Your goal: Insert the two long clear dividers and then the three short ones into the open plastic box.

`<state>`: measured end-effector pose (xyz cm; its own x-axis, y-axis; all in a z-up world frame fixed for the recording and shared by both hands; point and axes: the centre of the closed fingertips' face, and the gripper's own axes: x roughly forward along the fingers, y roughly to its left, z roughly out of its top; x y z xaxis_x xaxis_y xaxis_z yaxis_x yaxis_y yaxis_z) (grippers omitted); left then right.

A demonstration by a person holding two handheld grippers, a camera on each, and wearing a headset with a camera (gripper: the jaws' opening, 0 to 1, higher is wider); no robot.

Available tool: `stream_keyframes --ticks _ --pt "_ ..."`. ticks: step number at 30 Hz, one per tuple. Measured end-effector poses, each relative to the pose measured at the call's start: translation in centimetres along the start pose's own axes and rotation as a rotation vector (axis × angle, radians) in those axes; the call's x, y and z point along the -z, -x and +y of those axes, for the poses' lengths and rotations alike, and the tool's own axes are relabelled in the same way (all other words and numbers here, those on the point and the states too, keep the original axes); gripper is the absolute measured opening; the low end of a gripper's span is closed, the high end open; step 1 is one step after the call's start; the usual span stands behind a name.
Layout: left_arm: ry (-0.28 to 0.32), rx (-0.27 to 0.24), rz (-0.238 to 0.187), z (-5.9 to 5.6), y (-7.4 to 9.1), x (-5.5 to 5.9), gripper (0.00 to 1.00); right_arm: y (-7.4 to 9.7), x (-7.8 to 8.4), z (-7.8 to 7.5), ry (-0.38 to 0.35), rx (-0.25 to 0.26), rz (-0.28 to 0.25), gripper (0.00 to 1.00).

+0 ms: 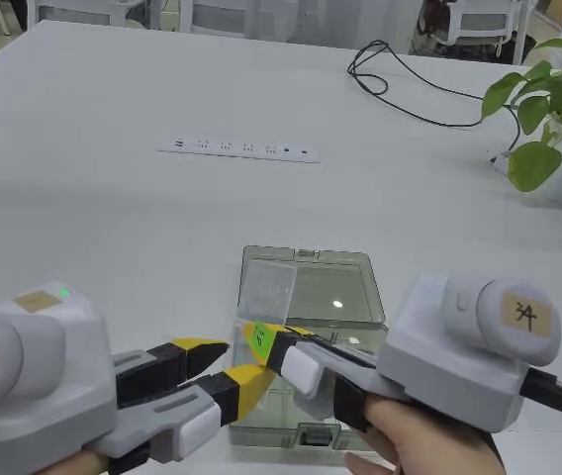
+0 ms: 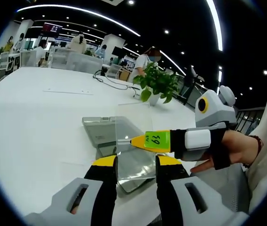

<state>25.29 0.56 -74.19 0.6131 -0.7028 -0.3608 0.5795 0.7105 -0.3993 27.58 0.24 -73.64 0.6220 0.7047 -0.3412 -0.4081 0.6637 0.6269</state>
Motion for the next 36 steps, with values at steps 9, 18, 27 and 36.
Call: stream_keyframes --ticks 9,18,27,36 --pt "0.011 0.015 -0.002 -0.2 -0.1 -0.1 0.31 0.1 -0.1 -0.1 -0.012 0.0 0.005 0.07" --pt "-0.176 0.046 0.008 -0.8 0.3 -0.4 0.51 0.5 -0.6 -1.0 -0.026 0.032 0.032 0.06" --pt "-0.325 0.032 0.039 -0.7 0.5 0.6 0.71 1.5 -1.4 -3.1 -0.076 0.119 0.132 0.06" --pt "-0.376 0.034 0.044 -0.8 0.4 1.0 0.81 3.1 -1.6 -4.5 -0.088 0.188 0.246 0.06"
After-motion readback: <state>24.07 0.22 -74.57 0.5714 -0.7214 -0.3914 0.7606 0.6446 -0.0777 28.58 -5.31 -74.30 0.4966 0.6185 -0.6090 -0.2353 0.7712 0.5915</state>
